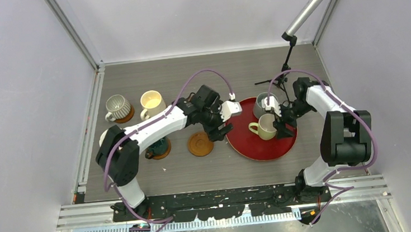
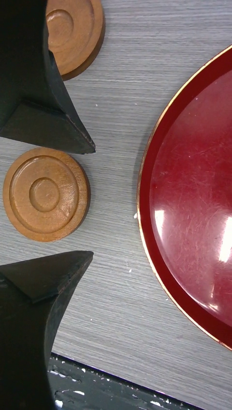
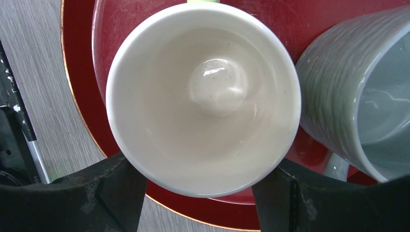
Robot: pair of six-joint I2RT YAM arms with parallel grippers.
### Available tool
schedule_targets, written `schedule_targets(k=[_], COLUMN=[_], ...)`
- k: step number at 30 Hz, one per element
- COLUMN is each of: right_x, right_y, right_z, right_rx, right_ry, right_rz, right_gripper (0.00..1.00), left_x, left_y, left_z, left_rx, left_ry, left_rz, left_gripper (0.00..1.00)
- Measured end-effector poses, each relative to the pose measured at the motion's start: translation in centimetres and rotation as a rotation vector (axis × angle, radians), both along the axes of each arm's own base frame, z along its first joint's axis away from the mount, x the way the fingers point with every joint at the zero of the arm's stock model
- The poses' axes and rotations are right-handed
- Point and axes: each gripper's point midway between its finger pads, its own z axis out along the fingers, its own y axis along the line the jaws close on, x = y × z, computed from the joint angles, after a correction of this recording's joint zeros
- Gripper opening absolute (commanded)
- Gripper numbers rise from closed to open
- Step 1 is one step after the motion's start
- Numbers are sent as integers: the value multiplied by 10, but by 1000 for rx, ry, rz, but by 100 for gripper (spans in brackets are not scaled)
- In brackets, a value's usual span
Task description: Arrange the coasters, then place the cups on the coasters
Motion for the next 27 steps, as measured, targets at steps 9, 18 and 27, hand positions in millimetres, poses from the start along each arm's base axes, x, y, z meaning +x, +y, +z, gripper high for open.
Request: schedule_targets(k=[9,18,27], right_x=[2,-10,-30], right_y=[-16,-40,-48], right_z=[11,37,52], right_rx=[21,35,36], right_ry=[23,-2,-10], right_rz=[-100,-183,-218], right_gripper=[83,84,84], left_x=[8,24,32], left_y=[-16,-37,-64], left_z=[-6,-5,-18], left_rx=[-5,4,28], left_ry=[-2,-9,4], left_rz=[-39,-75,-113], left_gripper=[76,79,75])
